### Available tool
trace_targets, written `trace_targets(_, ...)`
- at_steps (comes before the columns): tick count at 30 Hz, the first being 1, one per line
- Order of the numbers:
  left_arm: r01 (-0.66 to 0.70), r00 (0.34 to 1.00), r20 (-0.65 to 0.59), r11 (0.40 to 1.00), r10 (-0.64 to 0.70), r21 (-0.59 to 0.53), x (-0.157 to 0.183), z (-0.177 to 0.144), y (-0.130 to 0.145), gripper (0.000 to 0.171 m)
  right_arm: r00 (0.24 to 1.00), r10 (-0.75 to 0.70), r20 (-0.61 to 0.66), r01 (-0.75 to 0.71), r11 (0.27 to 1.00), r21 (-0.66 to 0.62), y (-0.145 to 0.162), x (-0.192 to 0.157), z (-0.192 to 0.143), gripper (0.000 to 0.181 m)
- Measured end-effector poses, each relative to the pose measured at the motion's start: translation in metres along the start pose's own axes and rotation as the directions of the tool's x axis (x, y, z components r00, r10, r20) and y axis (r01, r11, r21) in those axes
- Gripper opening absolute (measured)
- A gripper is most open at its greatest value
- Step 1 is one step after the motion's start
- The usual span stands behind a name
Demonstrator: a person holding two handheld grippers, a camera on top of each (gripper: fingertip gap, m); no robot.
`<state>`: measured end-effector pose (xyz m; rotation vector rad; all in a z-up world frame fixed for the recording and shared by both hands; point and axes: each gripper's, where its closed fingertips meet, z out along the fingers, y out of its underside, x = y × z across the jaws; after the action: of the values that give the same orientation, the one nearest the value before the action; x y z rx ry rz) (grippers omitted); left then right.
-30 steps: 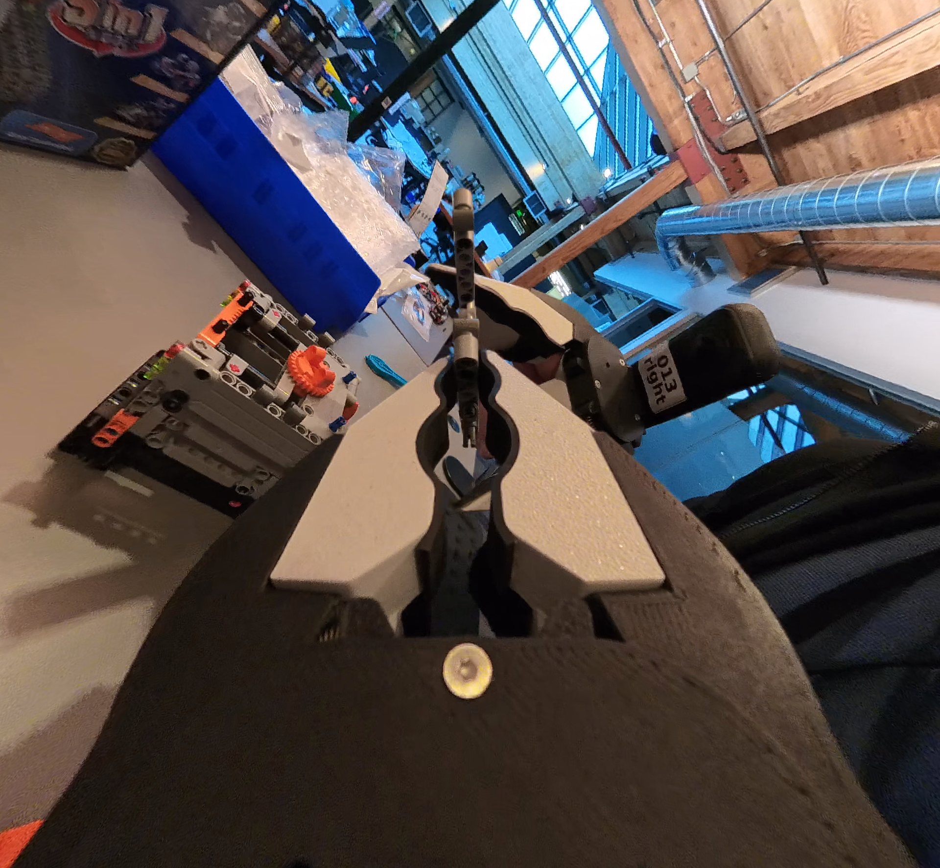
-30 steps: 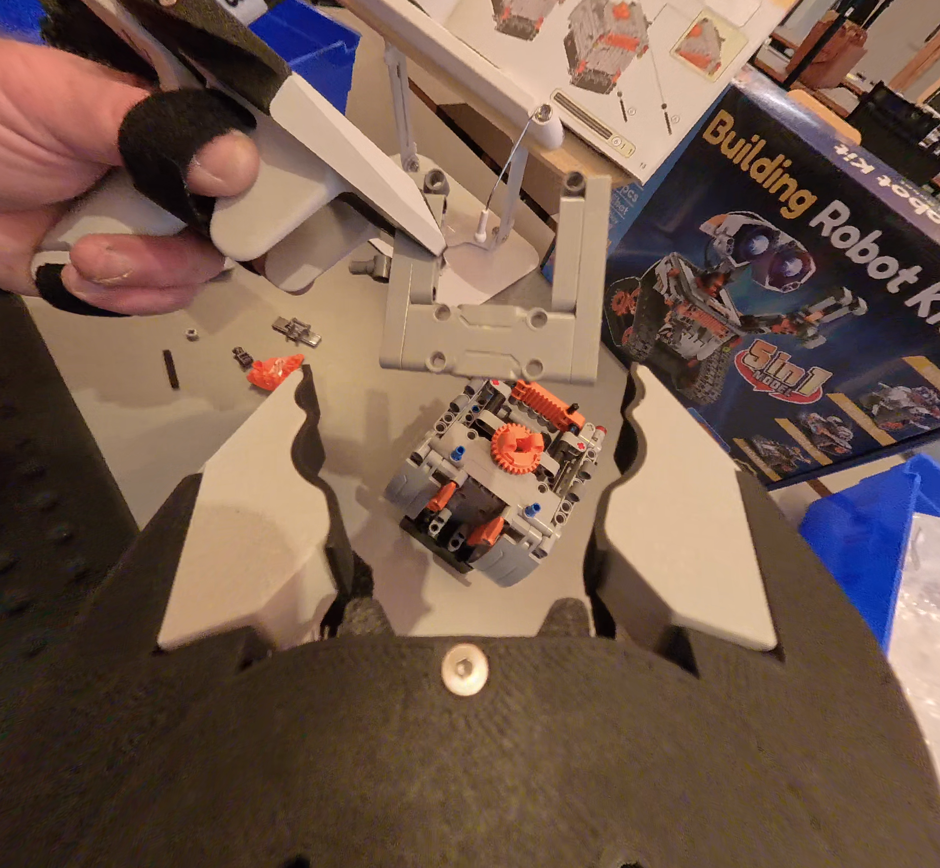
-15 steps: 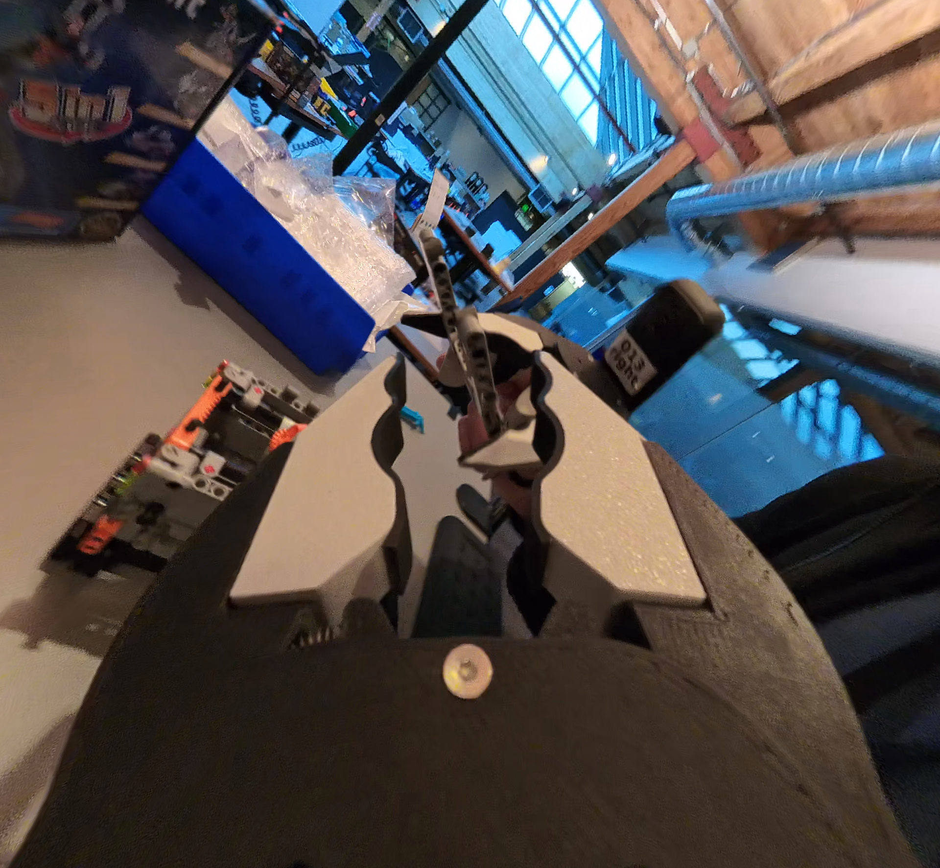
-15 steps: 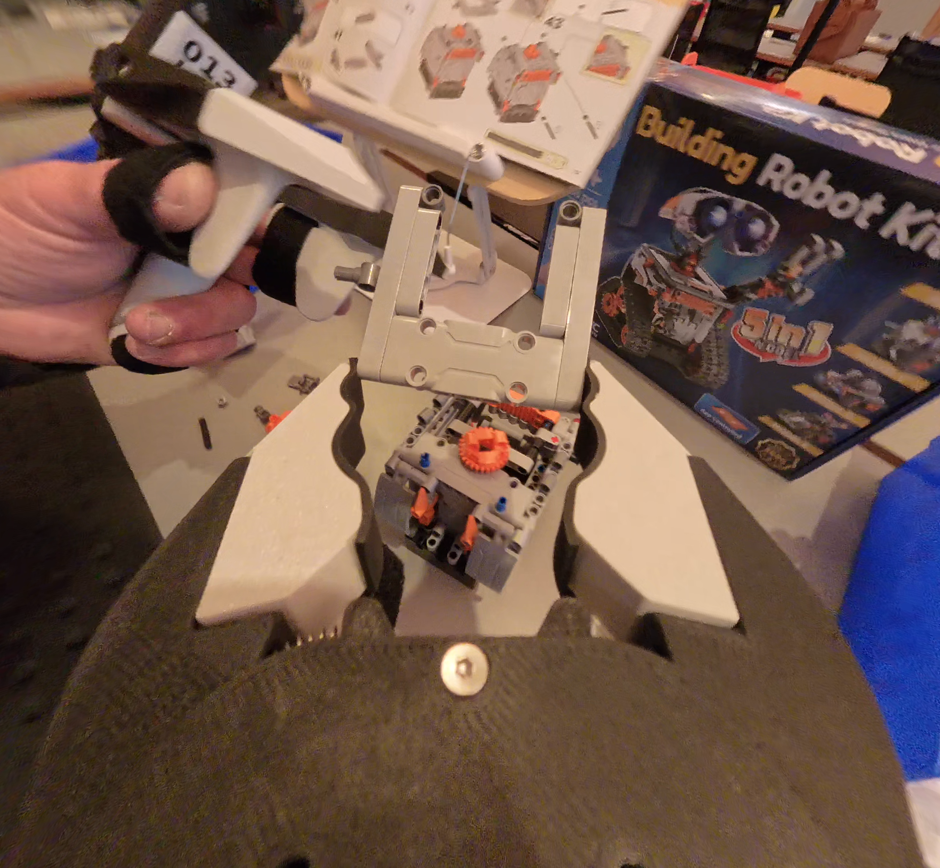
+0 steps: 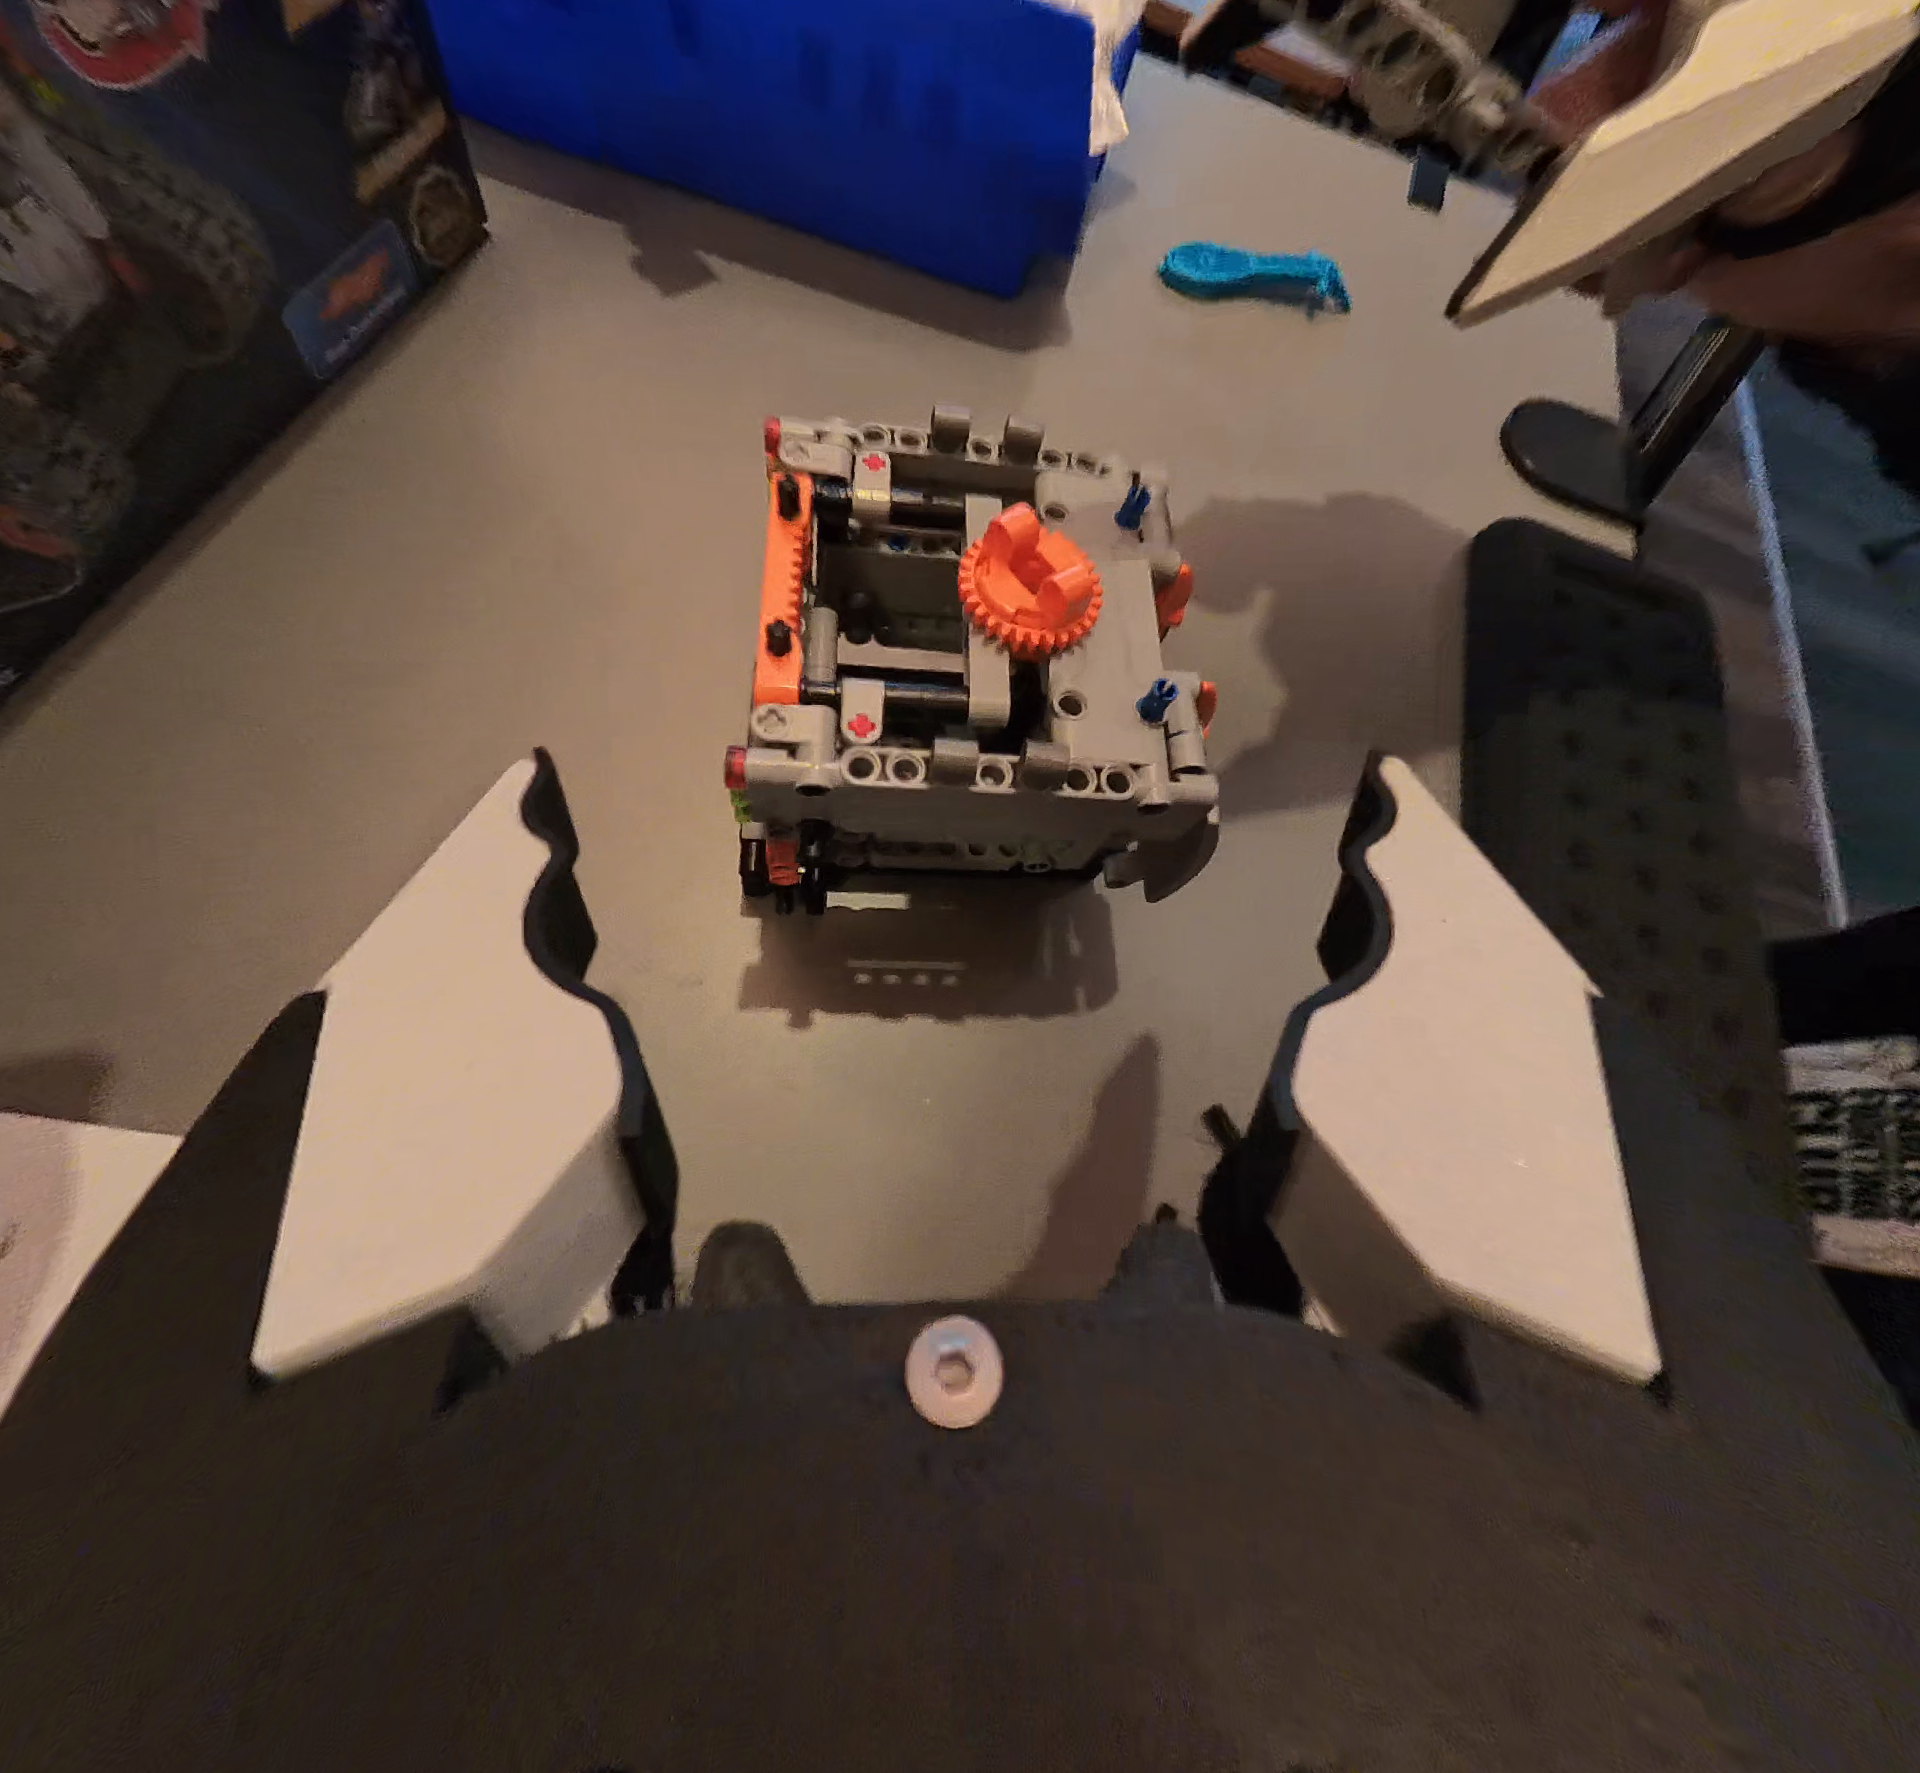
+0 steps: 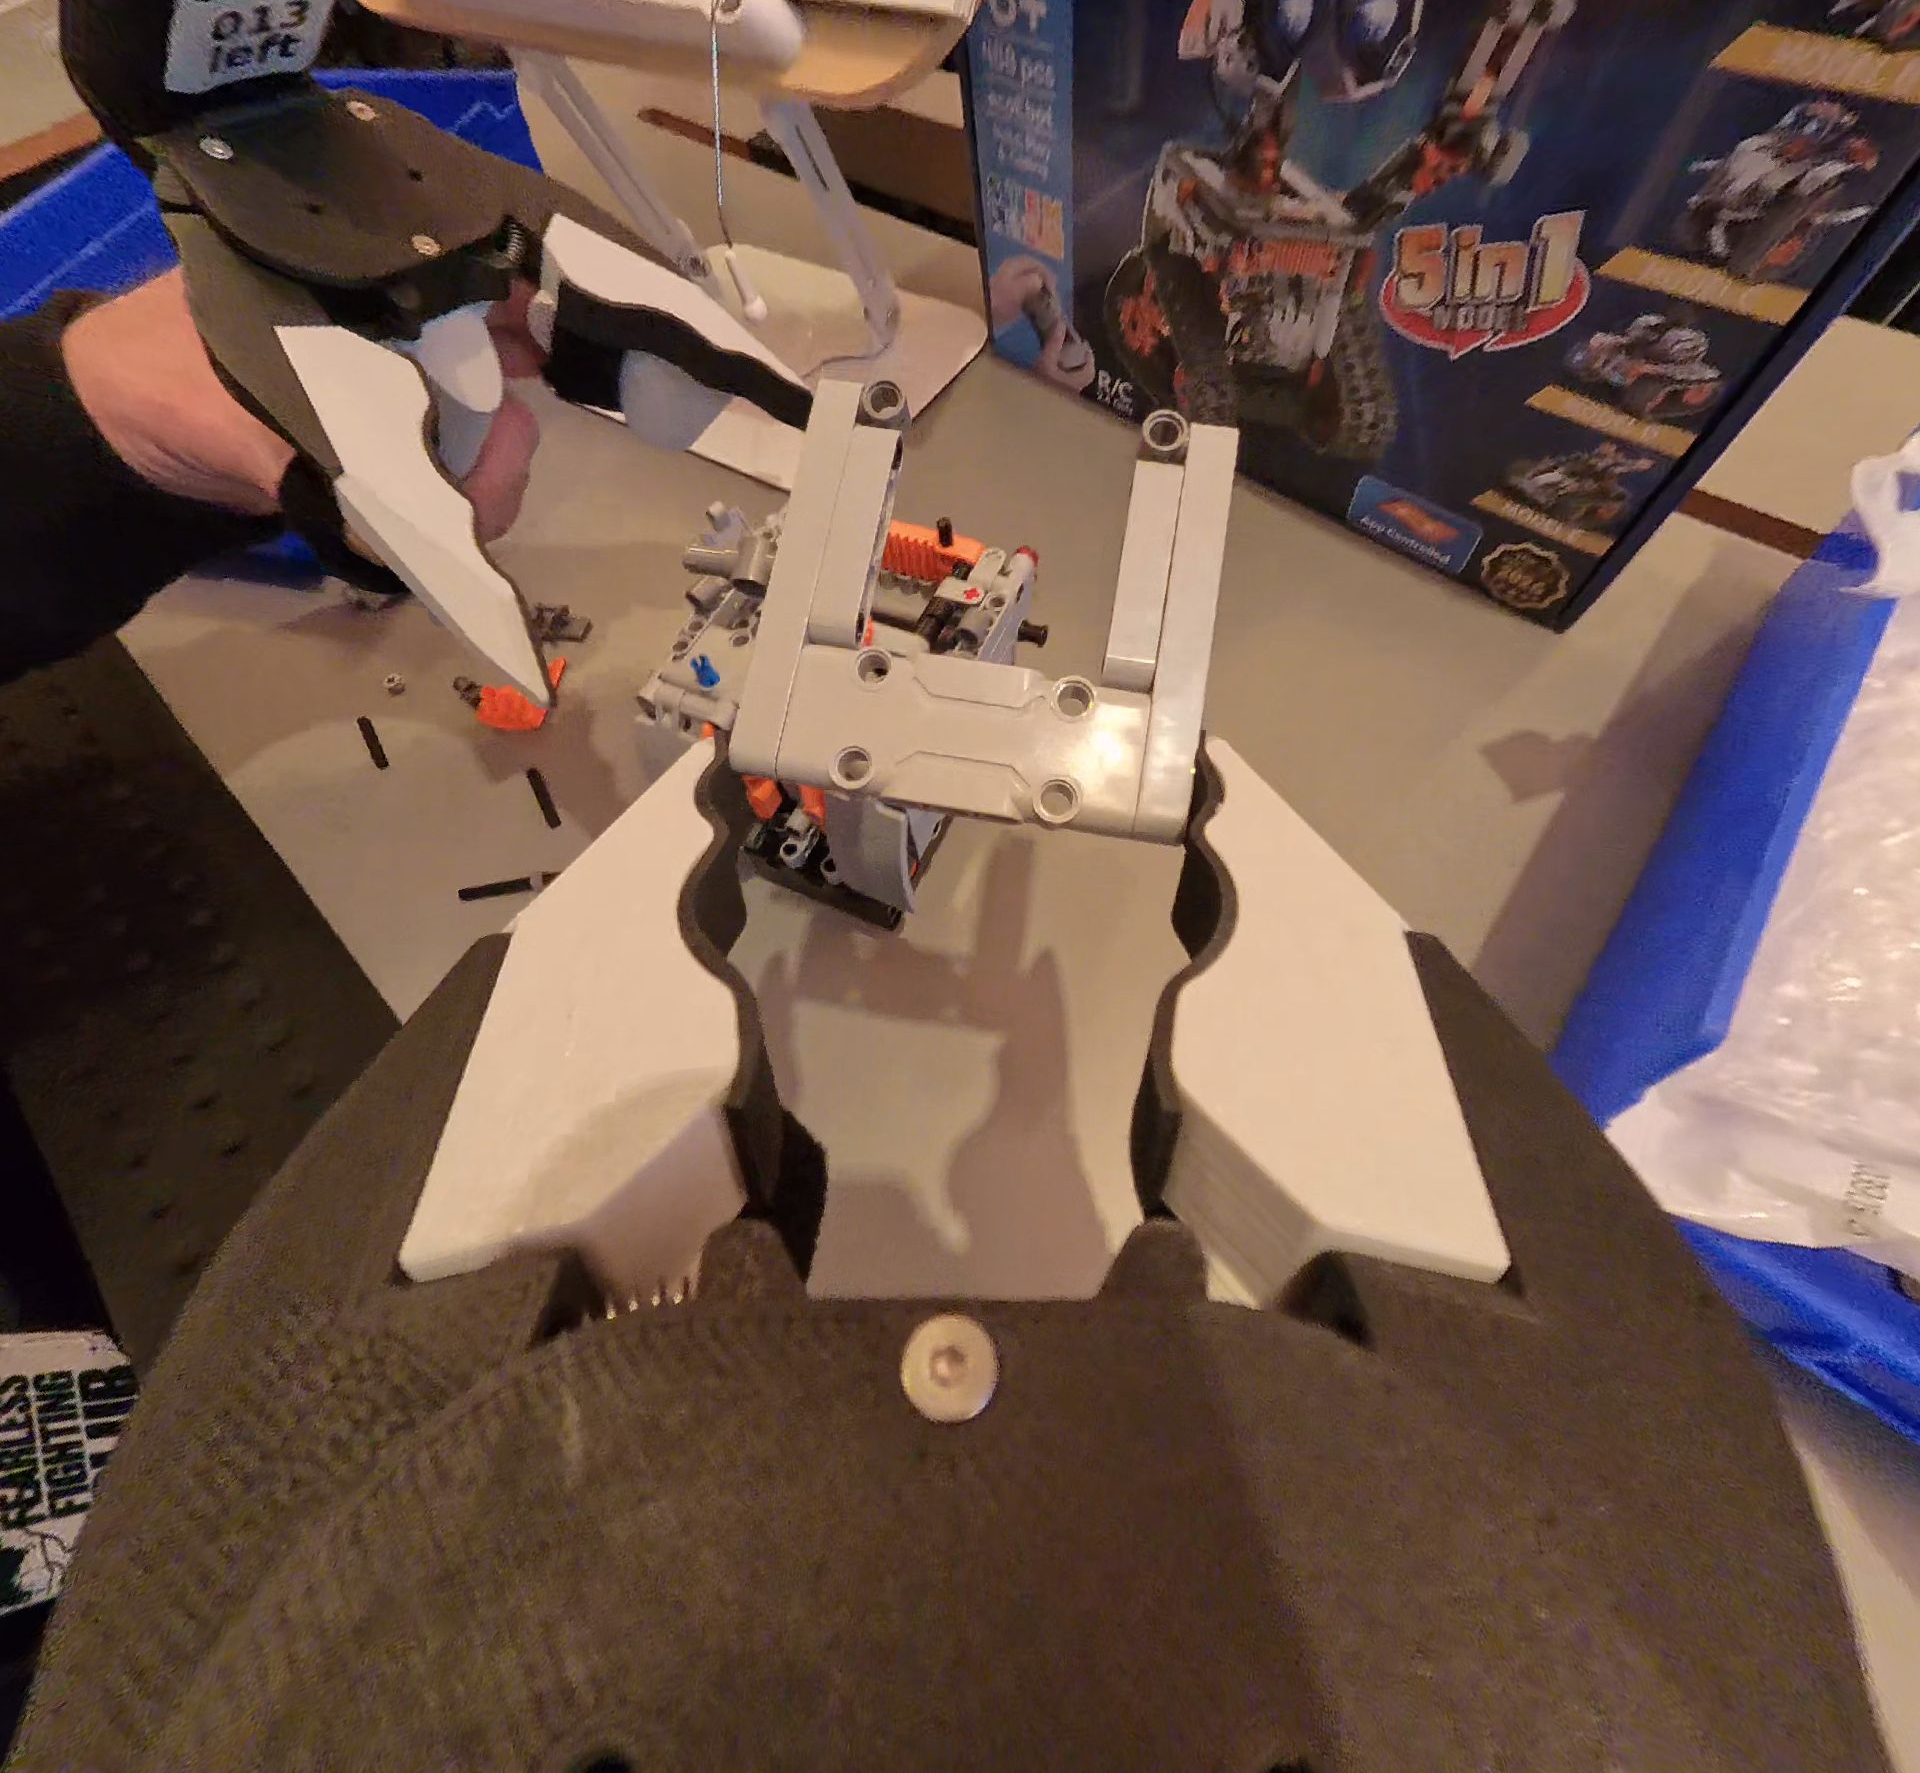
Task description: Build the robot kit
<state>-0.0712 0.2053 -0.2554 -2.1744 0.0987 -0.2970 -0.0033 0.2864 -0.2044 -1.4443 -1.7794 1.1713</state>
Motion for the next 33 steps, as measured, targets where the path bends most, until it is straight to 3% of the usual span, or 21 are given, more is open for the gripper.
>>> trace_targets(3,-0.044,0.999,0.005,0.996,0.044,-0.076,0.005,0.012,0.018,0.129,0.999,0.02,0.025,-0.02,1.0,-0.005,0.003,-0.005,0.003,0.084)
trace_targets(9,-0.026,0.998,0.049,0.997,0.029,-0.071,0.015,0.015,0.022,0.116,0.999,0.03,0.04,-0.029,0.999,-0.037,0.015,-0.008,0.007,0.084)
trace_targets(11,0.0,0.998,0.067,0.999,0.003,-0.05,0.016,0.013,0.022,0.104,0.998,0.039,0.049,-0.037,0.998,-0.041,0.018,-0.009,0.009,0.084)
trace_targets(15,0.045,0.993,0.108,0.999,-0.041,-0.031,0.011,0.015,0.025,0.119,0.997,0.046,0.059,-0.044,0.998,-0.039,0.019,-0.011,0.012,0.084)
trace_targets(22,0.045,0.993,0.109,0.999,-0.045,0.0,0.016,0.019,0.02,0.106,0.998,0.035,0.059,-0.032,0.998,-0.053,0.02,-0.012,0.015,0.084)
trace_targets(33,0.076,0.988,0.132,0.997,-0.075,0.002,0.012,0.018,0.022,0.105,0.998,0.046,0.047,-0.044,0.998,-0.046,0.02,-0.006,0.012,0.084)
